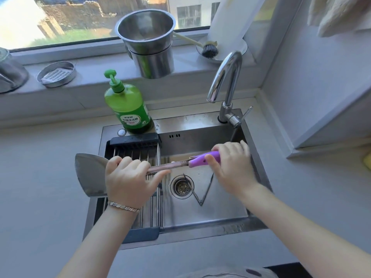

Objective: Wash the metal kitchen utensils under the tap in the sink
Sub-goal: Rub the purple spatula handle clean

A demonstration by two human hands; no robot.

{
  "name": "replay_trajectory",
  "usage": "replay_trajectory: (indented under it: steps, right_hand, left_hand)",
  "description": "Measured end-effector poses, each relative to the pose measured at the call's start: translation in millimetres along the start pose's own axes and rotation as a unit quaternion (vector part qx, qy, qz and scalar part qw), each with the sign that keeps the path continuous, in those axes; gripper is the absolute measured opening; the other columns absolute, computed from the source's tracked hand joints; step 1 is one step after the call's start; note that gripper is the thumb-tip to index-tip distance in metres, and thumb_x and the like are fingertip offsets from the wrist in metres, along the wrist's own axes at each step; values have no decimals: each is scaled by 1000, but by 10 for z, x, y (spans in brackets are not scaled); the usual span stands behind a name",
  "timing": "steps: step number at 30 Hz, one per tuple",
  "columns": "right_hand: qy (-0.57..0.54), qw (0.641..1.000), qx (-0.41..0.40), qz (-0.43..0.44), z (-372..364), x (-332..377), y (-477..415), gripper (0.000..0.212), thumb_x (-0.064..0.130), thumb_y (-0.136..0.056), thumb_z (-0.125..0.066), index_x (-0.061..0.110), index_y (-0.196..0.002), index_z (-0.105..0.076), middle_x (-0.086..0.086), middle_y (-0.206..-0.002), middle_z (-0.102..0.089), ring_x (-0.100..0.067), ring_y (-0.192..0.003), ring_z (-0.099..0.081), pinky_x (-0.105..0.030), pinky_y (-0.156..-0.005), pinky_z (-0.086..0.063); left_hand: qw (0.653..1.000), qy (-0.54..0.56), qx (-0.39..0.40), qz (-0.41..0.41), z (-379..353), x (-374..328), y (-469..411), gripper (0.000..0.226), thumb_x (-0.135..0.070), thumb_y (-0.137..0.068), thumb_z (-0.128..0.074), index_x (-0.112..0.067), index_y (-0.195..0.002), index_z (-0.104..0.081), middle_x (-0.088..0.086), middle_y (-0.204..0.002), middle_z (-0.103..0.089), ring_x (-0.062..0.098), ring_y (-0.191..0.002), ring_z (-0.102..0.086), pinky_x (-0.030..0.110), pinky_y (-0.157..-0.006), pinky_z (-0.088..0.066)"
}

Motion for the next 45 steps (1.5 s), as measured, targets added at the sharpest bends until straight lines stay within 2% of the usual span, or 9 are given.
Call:
replay_trajectory:
  steps: [5,9,12,17,22,29,33,39,45]
  right_hand:
    - [-11,984,-18,176,-106,443,167,64,59,-84,-33,5,-92,-66,-5,-79,-64,-28,-81,-61,-40,-99,-33]
    - [-35,998,-13,44,13,44,59,89,69,-84,-4,4,-101,-63,-9,-92,-64,-30,-91,-57,-39,-103,-30]
    - [0,996,13,87,-169,278,189,83,66,-86,-8,5,-103,-62,-7,-94,-62,-27,-97,-58,-42,-110,-21]
    - [76,988,35,131,-254,174,242,81,62,-89,-19,-2,-119,-58,-14,-117,-63,-31,-120,-53,-43,-108,-19]
    - [108,980,68,151,-391,251,414,82,61,-84,-32,-5,-129,-50,-18,-135,-50,-37,-130,-41,-44,-110,-18]
    - [136,985,34,104,-269,86,269,88,63,-88,-17,-8,-135,-39,-23,-144,-36,-39,-134,-32,-42,-110,-17]
    - [135,965,23,224,-404,330,430,83,62,-84,-32,-4,-132,-46,-19,-140,-44,-36,-131,-39,-40,-111,-17]
    - [102,985,-1,141,-292,180,312,85,61,-89,-20,-8,-131,-45,-24,-139,-44,-40,-130,-38,-43,-109,-18]
    - [99,961,-109,236,-166,330,221,46,50,-83,-43,13,-75,-70,-4,-67,-64,-24,-64,-63,-35,-71,-44]
  left_hand:
    - [999,-13,-16,-43,18,-120,-18,56,-59,-76,-60,-14,-44,-53,-1,-39,-51,22,-42,-48,33,-67,-31]
    - [999,17,32,2,-19,7,1,57,-61,-74,-59,-14,-42,-52,-1,-37,-51,21,-41,-49,33,-65,-32]
    - [980,39,192,38,-255,-44,-40,65,-74,-72,-37,-19,-39,-40,-5,-35,-43,17,-37,-43,32,-66,-38]
    - [798,193,554,139,-860,8,326,66,-79,-71,-35,-20,-43,-31,-8,-40,-29,11,-35,-28,24,-46,-28]
    - [654,335,648,201,-1021,-7,563,65,-73,-75,-42,-20,-39,-30,-4,-39,-28,13,-35,-24,24,-49,-29]
    - [652,341,645,207,-1042,-48,551,66,-76,-75,-38,-20,-41,-34,-2,-42,-32,13,-36,-28,21,-45,-33]
    - [675,328,631,198,-1031,-60,537,69,-74,-76,-37,-22,-31,-35,-8,-31,-35,7,-27,-33,25,-55,-38]
    - [688,316,626,189,-987,-56,556,67,-82,-63,-33,-21,-38,-32,-6,-37,-31,8,-29,-29,24,-54,-37]
    - [686,316,633,172,-979,-126,614,68,-85,-65,-35,-24,-37,-30,-10,-36,-28,9,-31,-25,25,-52,-33]
Point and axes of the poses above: each hand's wrist, its own y-axis away from the middle knuckle, its own z-axis out of the back of the hand, x = y × z, the point moved 7 cm from there along -y, towards the middle knuckle
